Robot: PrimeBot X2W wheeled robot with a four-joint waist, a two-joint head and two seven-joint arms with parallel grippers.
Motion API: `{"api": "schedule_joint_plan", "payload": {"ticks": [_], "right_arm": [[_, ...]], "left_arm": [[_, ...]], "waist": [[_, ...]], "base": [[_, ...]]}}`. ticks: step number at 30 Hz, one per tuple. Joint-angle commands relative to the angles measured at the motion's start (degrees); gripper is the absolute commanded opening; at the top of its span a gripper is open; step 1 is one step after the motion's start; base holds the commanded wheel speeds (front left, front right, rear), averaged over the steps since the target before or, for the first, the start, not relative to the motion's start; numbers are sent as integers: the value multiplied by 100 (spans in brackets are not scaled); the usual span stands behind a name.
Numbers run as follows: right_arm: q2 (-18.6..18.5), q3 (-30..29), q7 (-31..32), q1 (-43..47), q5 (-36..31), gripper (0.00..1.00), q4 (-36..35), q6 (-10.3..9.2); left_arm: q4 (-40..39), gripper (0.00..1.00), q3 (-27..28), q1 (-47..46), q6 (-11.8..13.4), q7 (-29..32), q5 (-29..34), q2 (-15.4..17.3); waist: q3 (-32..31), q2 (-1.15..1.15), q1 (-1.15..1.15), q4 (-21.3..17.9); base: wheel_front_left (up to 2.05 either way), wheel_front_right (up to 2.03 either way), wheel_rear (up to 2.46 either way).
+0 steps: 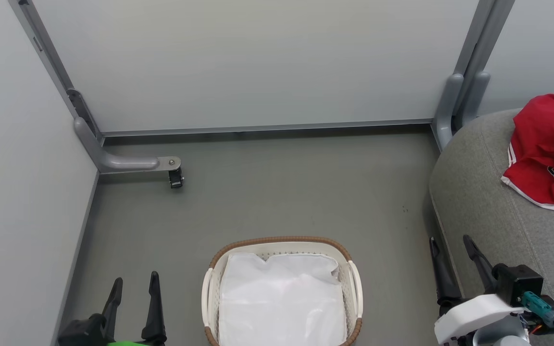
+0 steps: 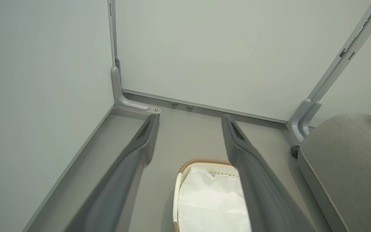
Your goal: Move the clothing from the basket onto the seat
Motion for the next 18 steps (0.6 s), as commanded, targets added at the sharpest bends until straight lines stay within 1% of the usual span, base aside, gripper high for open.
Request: {"api": "schedule_joint_plan", "payload": {"ticks": [1, 4, 5, 9, 18], "right_arm": [[-24, 1, -29, 80, 50, 100, 18, -8], [-24, 7, -29, 94, 44, 100, 17, -8], [0, 3, 0, 4, 27, 0, 4, 0], [38, 0, 23, 33, 62, 0, 178, 0], [31, -101, 292, -42, 1035, 0, 138, -1]], "left_arm": [[26, 100, 7, 14, -9, -4, 23, 2], [32, 100, 5, 22, -15, -4, -12, -9], [23, 0, -10, 0, -1, 0, -1, -5], [209, 0, -46, 2, -4, 11, -30, -28], [214, 0, 174, -154, -97, 277, -856, -89]], "waist": [[-3, 0, 0, -2], [-9, 0, 0, -4], [-9, 0, 0, -4], [-9, 0, 0, -4], [1, 0, 0, -29]], "base": [[0, 0, 0], [0, 0, 0], [0, 0, 0], [0, 0, 0], [0, 0, 0]]}}
